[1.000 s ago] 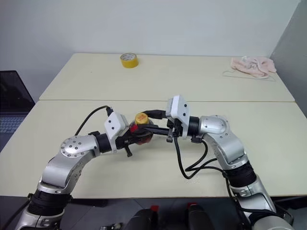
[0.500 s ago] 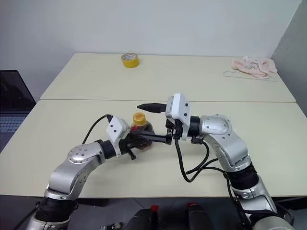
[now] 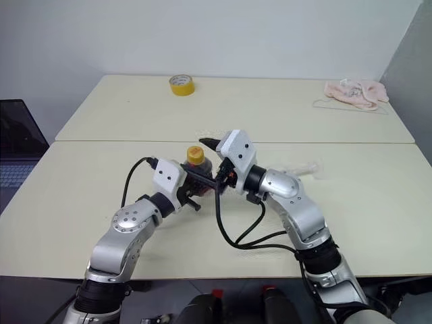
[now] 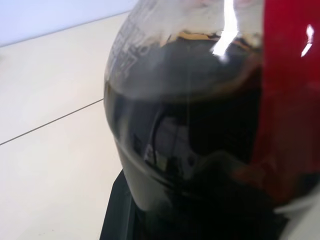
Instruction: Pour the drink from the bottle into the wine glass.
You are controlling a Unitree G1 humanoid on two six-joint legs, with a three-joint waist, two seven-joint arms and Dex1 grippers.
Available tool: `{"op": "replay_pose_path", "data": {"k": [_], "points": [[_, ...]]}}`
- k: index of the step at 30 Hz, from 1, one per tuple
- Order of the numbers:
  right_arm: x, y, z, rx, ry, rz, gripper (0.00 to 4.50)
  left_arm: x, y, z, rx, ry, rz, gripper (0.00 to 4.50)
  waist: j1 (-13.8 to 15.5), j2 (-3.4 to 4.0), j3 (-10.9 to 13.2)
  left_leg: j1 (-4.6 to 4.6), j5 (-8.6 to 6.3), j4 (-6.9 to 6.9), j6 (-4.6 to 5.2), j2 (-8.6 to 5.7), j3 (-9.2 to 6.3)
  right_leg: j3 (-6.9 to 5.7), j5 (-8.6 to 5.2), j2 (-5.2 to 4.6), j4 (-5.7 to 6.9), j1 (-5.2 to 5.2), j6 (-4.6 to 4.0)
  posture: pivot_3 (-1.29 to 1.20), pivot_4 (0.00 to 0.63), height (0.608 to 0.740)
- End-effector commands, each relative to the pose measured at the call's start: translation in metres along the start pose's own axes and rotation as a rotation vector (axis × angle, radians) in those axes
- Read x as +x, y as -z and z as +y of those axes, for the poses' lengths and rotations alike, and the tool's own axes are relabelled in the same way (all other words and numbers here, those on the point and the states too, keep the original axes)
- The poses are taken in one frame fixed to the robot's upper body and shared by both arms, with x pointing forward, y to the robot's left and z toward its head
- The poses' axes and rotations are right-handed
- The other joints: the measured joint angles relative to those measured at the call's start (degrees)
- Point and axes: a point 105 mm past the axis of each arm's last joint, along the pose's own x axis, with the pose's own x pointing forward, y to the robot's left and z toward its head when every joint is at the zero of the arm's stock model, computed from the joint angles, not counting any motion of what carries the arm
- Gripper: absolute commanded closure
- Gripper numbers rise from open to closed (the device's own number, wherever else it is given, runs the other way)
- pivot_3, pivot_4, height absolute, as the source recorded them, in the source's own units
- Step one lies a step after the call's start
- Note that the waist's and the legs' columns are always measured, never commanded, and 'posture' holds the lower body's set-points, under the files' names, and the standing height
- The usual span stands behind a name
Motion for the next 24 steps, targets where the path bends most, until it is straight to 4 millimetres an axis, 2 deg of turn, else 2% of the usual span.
{"op": "replay_pose_path", "data": {"k": [1,12,19,24], "points": [[0.003,-0.009,-0.008,-0.008,0.055,-0.032,0.93,0.0,-0.022,0.003,0.056,-0.012,-0.085,3.81,0.0,0.0,0.0,0.0,0.0,0.0,0.0,0.0,0.0,0.0,0.0,0.0,0.0,0.0,0.0,0.0,0.15,0.74],[0.0,-0.008,-0.022,0.018,0.134,-0.043,0.93,-0.002,-0.02,0.004,0.065,-0.017,-0.08,3.81,-0.04,0.0,0.0,0.0,0.0,0.0,0.0,-0.01,0.01,0.01,0.0,0.0,0.0,0.0,0.0,0.0,0.15,0.74],[-0.004,-0.021,-0.014,0.014,0.086,-0.1,0.93,-0.002,-0.018,0.006,0.067,-0.022,-0.074,3.81,-0.04,0.0,0.0,0.0,0.0,0.0,0.0,-0.01,0.0,0.0,0.0,0.0,0.0,0.01,0.0,0.0,0.15,0.74],[-0.005,-0.016,-0.019,-0.009,0.115,-0.071,0.93,-0.002,-0.018,0.006,0.065,-0.024,-0.075,3.81,-0.04,0.0,0.0,0.0,0.0,0.0,0.0,-0.01,0.0,0.0,0.0,0.0,0.0,0.0,0.0,0.0,0.15,0.74]]}}
